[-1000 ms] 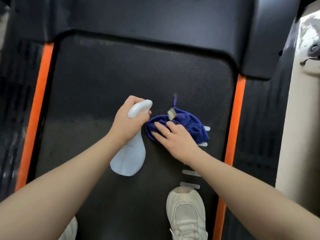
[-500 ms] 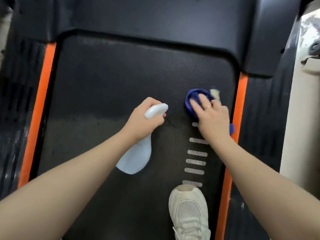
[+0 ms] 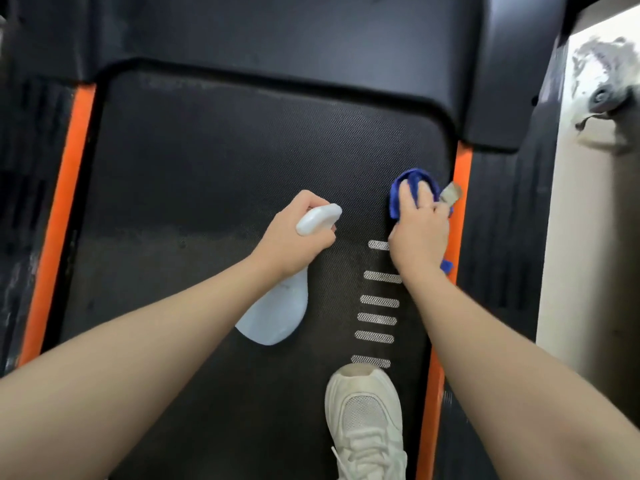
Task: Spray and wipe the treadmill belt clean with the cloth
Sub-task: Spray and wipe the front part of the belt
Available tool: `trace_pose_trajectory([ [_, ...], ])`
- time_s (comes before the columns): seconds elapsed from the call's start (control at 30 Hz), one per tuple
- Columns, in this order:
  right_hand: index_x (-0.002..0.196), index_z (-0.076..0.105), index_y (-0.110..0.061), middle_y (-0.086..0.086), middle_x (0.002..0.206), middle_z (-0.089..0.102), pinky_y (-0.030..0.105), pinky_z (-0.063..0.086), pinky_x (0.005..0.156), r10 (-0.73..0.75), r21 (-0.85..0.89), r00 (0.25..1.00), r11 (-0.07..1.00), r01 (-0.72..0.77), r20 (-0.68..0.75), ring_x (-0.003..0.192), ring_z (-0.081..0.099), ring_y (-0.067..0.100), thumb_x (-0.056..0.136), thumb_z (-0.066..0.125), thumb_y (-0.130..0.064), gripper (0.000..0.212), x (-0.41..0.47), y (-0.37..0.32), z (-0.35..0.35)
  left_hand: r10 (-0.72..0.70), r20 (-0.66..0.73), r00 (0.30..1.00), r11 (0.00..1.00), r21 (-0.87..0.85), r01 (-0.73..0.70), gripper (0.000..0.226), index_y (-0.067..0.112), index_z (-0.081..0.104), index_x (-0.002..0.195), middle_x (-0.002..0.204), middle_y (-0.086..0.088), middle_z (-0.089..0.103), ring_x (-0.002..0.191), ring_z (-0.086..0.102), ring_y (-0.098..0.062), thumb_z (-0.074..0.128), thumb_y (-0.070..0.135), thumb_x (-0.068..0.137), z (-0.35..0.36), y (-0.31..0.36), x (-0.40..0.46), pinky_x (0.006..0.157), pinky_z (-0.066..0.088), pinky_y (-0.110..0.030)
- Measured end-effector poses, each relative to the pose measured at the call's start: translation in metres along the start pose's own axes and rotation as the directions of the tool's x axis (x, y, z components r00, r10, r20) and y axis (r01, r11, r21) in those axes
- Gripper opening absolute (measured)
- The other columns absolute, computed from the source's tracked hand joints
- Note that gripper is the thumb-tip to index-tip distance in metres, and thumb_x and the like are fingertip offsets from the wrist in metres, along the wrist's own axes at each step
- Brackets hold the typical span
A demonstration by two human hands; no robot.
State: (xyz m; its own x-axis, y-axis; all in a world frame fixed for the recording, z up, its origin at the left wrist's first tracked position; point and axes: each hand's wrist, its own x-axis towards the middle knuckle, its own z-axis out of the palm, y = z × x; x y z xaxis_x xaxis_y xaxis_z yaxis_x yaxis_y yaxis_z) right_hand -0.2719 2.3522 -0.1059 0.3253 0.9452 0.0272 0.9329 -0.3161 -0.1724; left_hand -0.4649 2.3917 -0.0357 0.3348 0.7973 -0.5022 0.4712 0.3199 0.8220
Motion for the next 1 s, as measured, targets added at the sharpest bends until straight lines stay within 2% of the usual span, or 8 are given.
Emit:
trace_pose_trajectory([
  [0.07,0.116,0.064,-0.008,0.017,0.125,0.059,0.037,0.046,0.063,-0.256,0.005,0.967,0.967,0.256,0.001,0.075,0.052,0.034,0.069,0.034,-0.014,0.056,-0.026,-0.022,0.005,0.002,-0.022,1.000,0.999,-0.040,-0.003,0.031,0.017,0.058,0.096,0.090,0.003,0.067,0.088,0.062,-0.018,0.058,0.021,0.066,-0.008,0.000,-0.002,0.079,0.050,-0.039],
  [0.17,0.108,0.069,-0.011,0.013,0.120,0.063,0.031,0.045,0.054,-0.633,0.040,0.773,0.774,0.631,0.049,0.072,0.051,0.029,0.065,0.049,-0.010,0.048,-0.041,-0.032,0.009,-0.016,-0.053,0.998,0.998,-0.068,0.012,0.031,0.018,0.057,0.096,0.091,-0.001,0.066,0.082,0.059,-0.013,0.058,0.020,0.066,-0.017,-0.005,-0.007,0.072,0.047,-0.031],
  [0.4,0.106,0.068,-0.006,0.021,0.108,0.061,0.043,0.052,0.065,-0.253,0.020,0.966,0.967,0.254,-0.043,0.080,0.057,0.045,0.060,0.065,0.001,0.047,-0.009,-0.056,0.011,-0.098,-0.205,0.974,0.988,-0.136,0.071,0.033,0.019,0.059,0.101,0.088,0.009,0.066,0.093,0.064,-0.014,0.058,0.019,0.068,-0.042,-0.035,-0.030,0.076,0.050,-0.031],
  [0.6,0.102,0.071,-0.014,0.013,0.110,0.065,0.031,0.046,0.056,-0.771,0.190,0.634,0.632,0.752,0.056,0.072,0.057,0.031,0.073,0.053,-0.008,0.035,-0.019,-0.113,0.023,-0.126,-0.349,0.929,0.978,-0.202,0.056,0.034,0.021,0.056,0.099,0.092,0.007,0.064,0.086,0.060,-0.006,0.058,0.020,0.065,-0.057,-0.038,-0.043,0.065,0.045,-0.017],
  [0.73,0.113,0.066,-0.009,0.023,0.117,0.057,0.040,0.048,0.066,-0.378,0.223,0.926,0.902,0.370,-0.006,0.081,0.054,0.040,0.065,0.062,0.009,0.051,-0.001,-0.121,0.028,-0.136,-0.375,0.917,0.974,-0.220,0.055,0.029,0.022,0.057,0.096,0.086,0.010,0.065,0.085,0.062,-0.004,0.059,0.011,0.069,-0.075,-0.047,-0.060,0.060,0.042,-0.015],
  [0.8,0.115,0.063,-0.005,0.022,0.109,0.060,0.041,0.048,0.069,-0.349,0.250,0.937,0.906,0.342,-0.017,0.080,0.054,0.040,0.062,0.065,0.012,0.055,-0.010,-0.145,0.028,-0.138,-0.400,0.906,0.975,-0.218,0.053,0.027,0.019,0.057,0.092,0.087,0.006,0.067,0.084,0.062,-0.003,0.059,0.009,0.067,-0.085,-0.051,-0.070,0.059,0.043,-0.015],
  [0.87,0.107,0.066,-0.005,0.018,0.103,0.064,0.040,0.051,0.069,-0.594,0.311,0.805,0.765,0.564,-0.001,0.079,0.058,0.038,0.059,0.072,0.009,0.049,-0.030,-0.170,0.030,-0.154,-0.439,0.885,0.974,-0.219,0.061,0.026,0.019,0.057,0.088,0.086,0.004,0.067,0.078,0.061,0.002,0.059,0.008,0.065,-0.097,-0.054,-0.076,0.058,0.042,-0.012],
  [1.0,0.096,0.072,-0.013,0.012,0.102,0.068,0.032,0.050,0.060,-0.932,0.266,0.360,0.359,0.895,0.047,0.081,0.063,0.032,0.071,0.062,-0.008,0.028,-0.024,-0.194,0.036,-0.196,-0.547,0.814,0.972,-0.221,0.085,0.029,0.014,0.058,0.095,0.089,0.007,0.067,0.079,0.060,0.004,0.059,-0.001,0.070,-0.127,-0.067,-0.087,0.060,0.043,-0.010],
])
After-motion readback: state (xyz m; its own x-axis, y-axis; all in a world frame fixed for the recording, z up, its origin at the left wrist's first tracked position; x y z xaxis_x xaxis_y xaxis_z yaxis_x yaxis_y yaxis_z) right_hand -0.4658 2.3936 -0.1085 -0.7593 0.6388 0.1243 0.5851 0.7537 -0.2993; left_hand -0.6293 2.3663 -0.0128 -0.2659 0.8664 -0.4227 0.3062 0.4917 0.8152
